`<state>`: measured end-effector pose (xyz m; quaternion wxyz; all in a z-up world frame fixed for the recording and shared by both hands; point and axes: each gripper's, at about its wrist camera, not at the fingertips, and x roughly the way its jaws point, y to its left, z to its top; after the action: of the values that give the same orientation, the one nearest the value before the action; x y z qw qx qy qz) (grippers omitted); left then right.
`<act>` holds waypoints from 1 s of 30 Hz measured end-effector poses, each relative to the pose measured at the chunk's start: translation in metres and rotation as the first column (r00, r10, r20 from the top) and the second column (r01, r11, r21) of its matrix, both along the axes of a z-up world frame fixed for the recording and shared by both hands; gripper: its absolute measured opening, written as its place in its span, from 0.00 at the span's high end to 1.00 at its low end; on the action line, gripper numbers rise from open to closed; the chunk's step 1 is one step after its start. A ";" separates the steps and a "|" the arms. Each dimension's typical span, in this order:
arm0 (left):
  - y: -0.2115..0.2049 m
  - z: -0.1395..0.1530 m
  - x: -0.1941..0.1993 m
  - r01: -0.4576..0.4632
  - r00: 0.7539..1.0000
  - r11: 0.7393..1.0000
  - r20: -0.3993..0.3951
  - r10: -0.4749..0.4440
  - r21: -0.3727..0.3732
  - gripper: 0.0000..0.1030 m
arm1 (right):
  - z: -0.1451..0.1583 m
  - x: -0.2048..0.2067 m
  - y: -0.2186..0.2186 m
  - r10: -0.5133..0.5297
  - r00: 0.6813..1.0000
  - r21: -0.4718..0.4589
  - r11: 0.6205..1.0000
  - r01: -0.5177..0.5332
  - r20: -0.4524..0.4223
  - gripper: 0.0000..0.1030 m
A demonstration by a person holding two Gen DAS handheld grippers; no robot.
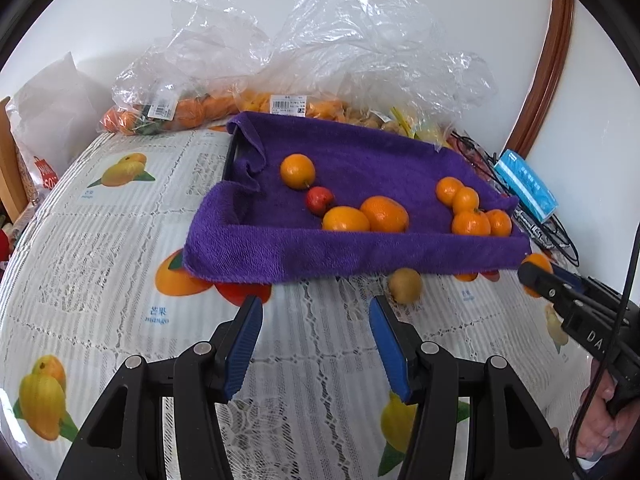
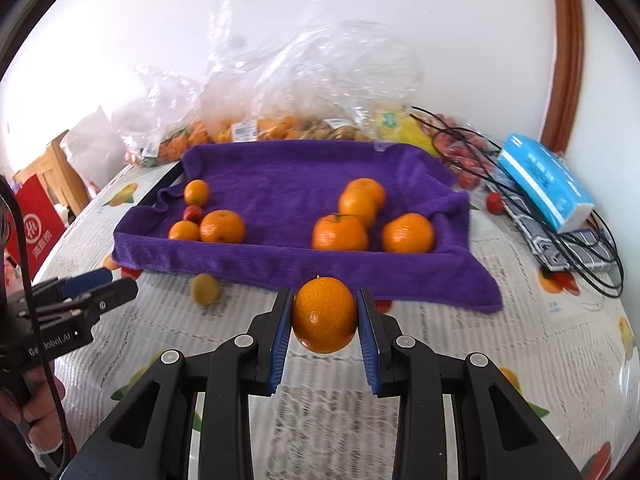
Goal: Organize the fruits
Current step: 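Lift the orange with the right tool while the left tool grasps the small green fruit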
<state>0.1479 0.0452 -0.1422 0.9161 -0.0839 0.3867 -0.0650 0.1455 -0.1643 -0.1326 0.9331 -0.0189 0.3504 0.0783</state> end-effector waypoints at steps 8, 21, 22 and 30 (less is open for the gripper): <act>-0.013 -0.010 0.004 0.031 0.997 0.997 -0.062 -0.035 -0.074 0.50 | 0.002 -0.005 -0.023 -0.045 0.999 0.023 0.999 0.045 0.004 0.69; -0.072 -0.015 0.032 0.079 0.995 0.997 -0.067 -0.079 -0.011 0.53 | -0.005 -0.005 -0.056 -0.072 0.997 0.041 0.997 0.072 -0.001 0.69; -0.075 -0.016 0.033 0.076 0.995 0.997 -0.072 -0.075 0.003 0.54 | -0.006 -0.005 -0.059 -0.072 0.997 0.045 0.996 0.072 -0.007 0.69; -0.091 -0.018 0.039 0.069 0.996 0.992 -0.062 -0.062 0.109 0.77 | -0.010 -0.003 -0.064 -0.071 0.997 0.047 0.996 0.072 -0.011 0.69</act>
<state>0.1873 -0.0455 -0.1598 0.9050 -0.0220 0.4189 -0.0708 0.1422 -0.2281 -0.1428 0.9338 0.0163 0.3534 0.0533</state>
